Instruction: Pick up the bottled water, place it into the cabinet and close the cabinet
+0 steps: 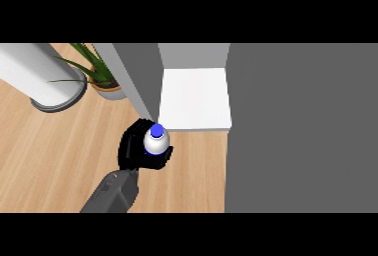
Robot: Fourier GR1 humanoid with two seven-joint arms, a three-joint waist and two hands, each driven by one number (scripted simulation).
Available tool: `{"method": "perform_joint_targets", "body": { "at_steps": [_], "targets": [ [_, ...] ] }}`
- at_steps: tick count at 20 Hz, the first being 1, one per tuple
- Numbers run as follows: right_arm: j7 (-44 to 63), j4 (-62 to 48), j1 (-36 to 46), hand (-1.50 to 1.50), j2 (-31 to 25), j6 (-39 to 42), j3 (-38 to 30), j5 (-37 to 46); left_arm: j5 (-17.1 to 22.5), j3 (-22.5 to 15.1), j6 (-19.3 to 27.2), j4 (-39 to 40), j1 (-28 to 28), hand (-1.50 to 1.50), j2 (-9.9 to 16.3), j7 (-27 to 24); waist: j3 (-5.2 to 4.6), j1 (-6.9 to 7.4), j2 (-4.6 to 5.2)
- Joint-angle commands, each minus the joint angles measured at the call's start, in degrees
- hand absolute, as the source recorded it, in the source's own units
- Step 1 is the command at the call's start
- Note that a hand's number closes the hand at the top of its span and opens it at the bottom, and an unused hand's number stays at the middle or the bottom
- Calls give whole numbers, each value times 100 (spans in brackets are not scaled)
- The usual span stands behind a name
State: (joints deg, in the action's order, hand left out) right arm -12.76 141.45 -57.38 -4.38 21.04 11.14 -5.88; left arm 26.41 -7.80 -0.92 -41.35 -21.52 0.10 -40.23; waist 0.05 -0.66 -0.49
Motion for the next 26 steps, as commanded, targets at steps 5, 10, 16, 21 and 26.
{"method": "perform_joint_targets", "body": {
  "at_steps": [5,10,16,21,26],
  "targets": [
    [265,595,-125,-150,5,-58,-40,-381,356,-1381,2010,-1240,-585,150,-10,834,-5,-76,21],
    [24,60,254,-150,59,-45,-376,-408,452,-1411,2539,-949,-1255,150,-10,1184,-5,-54,47],
    [64,140,271,-150,-165,222,-714,-861,701,-1970,3630,-323,-2367,150,-10,1745,-3,-204,75],
    [237,153,606,-150,-52,59,-753,-694,1070,-1716,3597,556,-3114,150,-10,1832,-7,-230,109],
    [150,226,405,-150,-90,247,-829,-900,612,-1666,3669,1601,-3566,150,-10,1594,-2,-301,121]
  ]
}}
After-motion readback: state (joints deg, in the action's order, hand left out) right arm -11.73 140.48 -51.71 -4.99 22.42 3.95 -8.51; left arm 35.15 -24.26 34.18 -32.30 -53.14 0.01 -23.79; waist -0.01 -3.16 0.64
